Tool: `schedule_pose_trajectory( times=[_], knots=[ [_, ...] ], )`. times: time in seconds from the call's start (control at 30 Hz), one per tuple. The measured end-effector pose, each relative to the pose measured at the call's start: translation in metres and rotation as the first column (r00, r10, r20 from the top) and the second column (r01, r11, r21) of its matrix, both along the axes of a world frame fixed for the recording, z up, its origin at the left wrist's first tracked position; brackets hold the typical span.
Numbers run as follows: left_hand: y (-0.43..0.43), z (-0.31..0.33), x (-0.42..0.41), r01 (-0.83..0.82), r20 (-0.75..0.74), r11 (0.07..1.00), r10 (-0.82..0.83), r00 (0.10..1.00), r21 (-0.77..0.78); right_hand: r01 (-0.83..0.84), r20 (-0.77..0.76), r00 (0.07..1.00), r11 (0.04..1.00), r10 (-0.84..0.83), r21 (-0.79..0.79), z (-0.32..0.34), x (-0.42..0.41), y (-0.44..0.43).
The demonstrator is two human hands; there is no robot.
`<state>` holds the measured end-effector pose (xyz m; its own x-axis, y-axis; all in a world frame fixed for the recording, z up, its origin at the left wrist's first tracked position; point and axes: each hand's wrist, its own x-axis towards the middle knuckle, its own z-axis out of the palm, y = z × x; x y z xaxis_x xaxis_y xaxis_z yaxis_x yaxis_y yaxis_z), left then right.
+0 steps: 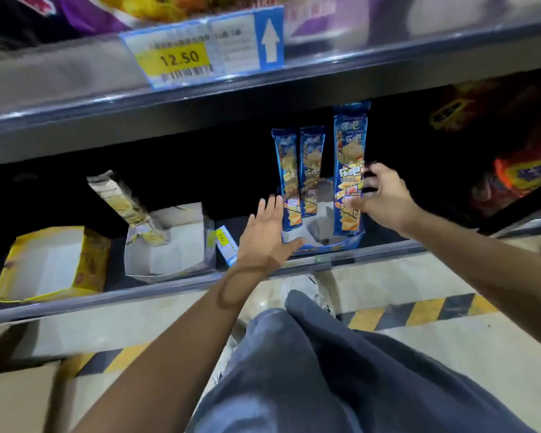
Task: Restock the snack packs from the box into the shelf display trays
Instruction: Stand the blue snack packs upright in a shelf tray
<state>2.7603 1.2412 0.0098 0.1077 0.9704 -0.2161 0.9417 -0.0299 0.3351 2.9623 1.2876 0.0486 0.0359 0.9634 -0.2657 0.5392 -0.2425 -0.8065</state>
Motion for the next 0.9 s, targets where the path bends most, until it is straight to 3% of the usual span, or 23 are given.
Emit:
schedule_pose_trajectory(
  times=[0.17, 0.37, 0.57, 0.9],
  knots=[
    [0.007, -0.028, 0.009, -0.025, 0.064, 0.997, 0.03, 0.998, -0.077, 0.071, 0.037, 0.997, 0.997, -0.071, 0.004, -0.026, 0.005, 0.021],
    [0.001, -0.048, 0.005, -0.031, 0.079, 0.999, 0.033, 0.996, -0.022, 0.142, 0.056, 0.989, 0.989, -0.14, -0.04, -0.049, 0.0, 0.041],
    [0.001, -0.049, 0.004, -0.029, 0.083, 0.999, 0.03, 0.996, -0.013, 0.067, 0.064, 0.996, 0.998, -0.067, -0.002, -0.071, -0.023, 0.044],
    [0.003, -0.051, 0.005, -0.013, 0.129, 0.999, 0.017, 0.992, -0.032, 0.077, 0.101, 0.992, 0.997, -0.078, 0.011, -0.084, -0.035, 0.04]
  ],
)
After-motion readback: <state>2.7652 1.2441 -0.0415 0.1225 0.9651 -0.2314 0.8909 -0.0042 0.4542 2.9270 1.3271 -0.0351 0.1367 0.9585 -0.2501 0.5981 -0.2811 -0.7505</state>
